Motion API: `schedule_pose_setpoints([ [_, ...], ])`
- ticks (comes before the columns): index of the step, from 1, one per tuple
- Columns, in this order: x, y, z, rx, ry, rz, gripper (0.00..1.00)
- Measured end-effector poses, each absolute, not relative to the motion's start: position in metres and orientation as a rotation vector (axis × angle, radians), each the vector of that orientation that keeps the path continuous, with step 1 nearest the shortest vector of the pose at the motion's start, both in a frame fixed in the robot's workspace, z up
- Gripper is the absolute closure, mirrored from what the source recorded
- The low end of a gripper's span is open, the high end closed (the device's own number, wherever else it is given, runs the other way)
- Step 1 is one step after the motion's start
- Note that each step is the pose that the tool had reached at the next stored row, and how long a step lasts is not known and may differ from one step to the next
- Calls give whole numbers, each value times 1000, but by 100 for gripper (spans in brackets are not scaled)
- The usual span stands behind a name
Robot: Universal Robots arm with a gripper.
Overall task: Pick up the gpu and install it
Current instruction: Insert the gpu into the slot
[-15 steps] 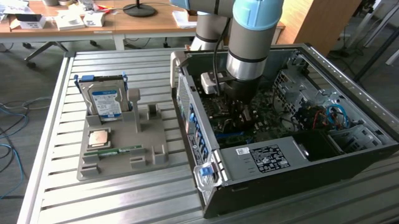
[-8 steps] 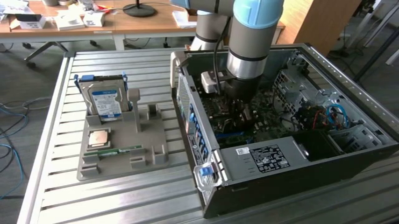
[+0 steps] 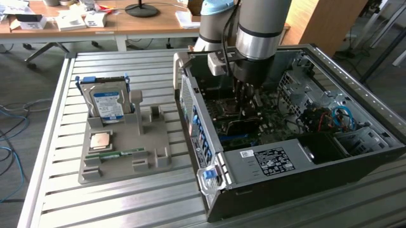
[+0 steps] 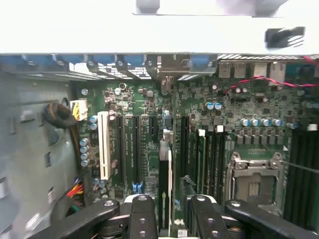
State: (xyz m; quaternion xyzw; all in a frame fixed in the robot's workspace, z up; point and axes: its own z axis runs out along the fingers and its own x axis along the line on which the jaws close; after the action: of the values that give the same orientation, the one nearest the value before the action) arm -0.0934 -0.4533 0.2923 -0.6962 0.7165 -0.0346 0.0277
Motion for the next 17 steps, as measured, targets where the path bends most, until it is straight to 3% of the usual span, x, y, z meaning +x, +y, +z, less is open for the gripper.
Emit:
schedule_pose_setpoints([
  [17,-93,-453,346,-2149,2212,-106,67],
])
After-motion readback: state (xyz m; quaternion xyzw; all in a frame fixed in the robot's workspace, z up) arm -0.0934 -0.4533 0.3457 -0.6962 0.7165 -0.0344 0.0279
